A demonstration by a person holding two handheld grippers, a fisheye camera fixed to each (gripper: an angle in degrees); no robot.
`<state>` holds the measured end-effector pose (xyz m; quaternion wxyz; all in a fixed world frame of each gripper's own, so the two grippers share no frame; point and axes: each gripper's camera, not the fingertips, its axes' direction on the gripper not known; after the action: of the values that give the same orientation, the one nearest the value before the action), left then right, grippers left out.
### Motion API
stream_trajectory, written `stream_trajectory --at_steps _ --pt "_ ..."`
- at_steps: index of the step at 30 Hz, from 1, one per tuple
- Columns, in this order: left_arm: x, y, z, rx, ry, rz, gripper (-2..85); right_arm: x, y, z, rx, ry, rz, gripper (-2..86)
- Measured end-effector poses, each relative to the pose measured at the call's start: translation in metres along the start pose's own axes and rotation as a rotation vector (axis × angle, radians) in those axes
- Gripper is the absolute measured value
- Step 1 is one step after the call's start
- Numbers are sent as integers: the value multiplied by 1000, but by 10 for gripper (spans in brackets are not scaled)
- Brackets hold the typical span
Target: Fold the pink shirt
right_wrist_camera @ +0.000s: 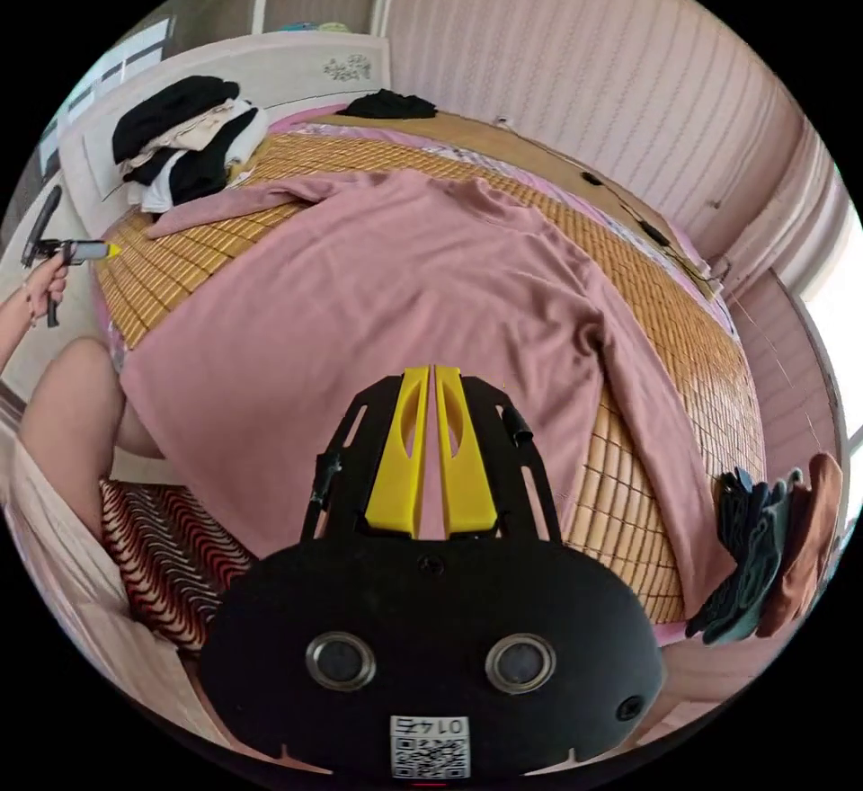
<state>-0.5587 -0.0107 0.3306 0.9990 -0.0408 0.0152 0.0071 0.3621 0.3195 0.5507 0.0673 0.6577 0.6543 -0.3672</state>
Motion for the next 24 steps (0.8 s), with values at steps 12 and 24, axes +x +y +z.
stream_trajectory --at_steps 12,24 --pt "-91 -63 49 12 -201 -42 66 -157 -56 35 -267 -406 -336 -7" --pt "-131 -21 7 39 12 30 70 -178 -89 25 -288 -263 -289 -9"
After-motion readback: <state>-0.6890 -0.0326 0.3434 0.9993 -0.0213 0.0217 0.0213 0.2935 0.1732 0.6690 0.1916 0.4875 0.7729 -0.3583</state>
